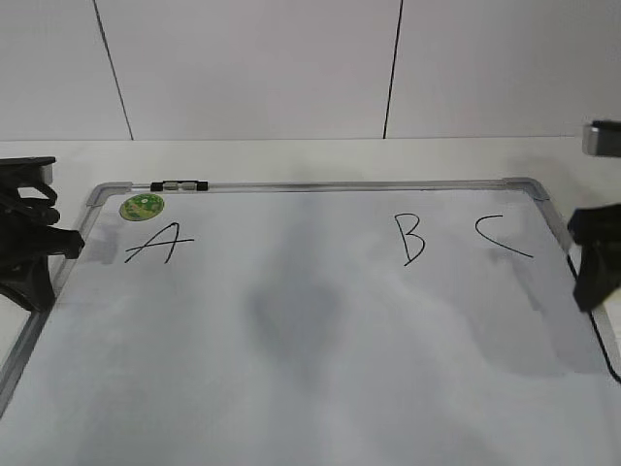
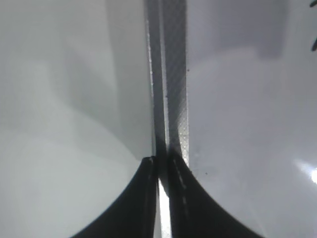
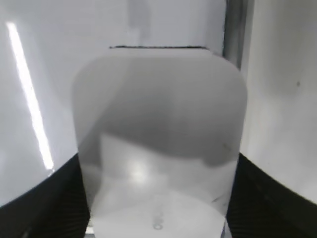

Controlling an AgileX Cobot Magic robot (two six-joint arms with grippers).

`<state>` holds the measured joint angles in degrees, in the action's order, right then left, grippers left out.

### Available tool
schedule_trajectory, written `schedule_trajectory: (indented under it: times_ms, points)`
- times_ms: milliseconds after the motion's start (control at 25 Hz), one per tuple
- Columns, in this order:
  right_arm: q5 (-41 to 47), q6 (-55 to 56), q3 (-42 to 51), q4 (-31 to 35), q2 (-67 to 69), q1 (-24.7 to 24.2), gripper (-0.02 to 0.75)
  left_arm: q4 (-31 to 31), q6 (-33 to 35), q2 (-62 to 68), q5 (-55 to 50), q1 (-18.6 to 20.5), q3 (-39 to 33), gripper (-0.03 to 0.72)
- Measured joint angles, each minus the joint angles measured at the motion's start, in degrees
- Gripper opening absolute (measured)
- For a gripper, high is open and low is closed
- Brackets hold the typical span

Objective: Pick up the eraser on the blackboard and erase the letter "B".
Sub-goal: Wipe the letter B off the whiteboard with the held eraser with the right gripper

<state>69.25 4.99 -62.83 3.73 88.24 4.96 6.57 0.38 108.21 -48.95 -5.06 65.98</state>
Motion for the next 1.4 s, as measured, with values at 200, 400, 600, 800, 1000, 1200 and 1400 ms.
schedule_trajectory:
  times_ms: [200,400,600,800,1000,1200,1400]
  points:
    - [0.16,0.26,-9.69,0.43,4.58,0.0,0.549,0.1,0.0,0.0,0.0,0.0,0.0,0.036]
    - [0.6,0.52,-18.14,0.06,10.31,3.2,0.549,0.1,0.0,0.0,-0.1,0.0,0.0,0.037]
    - [0.69,0.74,-29.38,0.06,18.86,8.83,0.549,0.1,0.0,0.0,-0.28,0.0,0.04,0.038]
    - [0.69,0.74,-37.83,0.17,28.09,13.51,0.549,-0.13,0.0,0.0,-0.42,0.0,0.04,0.038]
    - [0.69,0.78,-42.29,0.17,35.47,16.11,0.549,-0.24,0.0,0.0,-0.55,0.0,0.13,0.039]
    - [0.83,0.87,-46.55,-0.28,40.71,16.68,0.549,-0.32,0.0,0.0,-0.55,0.0,0.13,0.039]
    - [1.55,1.22,-49.24,-1.71,43.71,16.72,0.548,-0.32,0.0,0.0,-0.55,0.0,0.13,0.039]
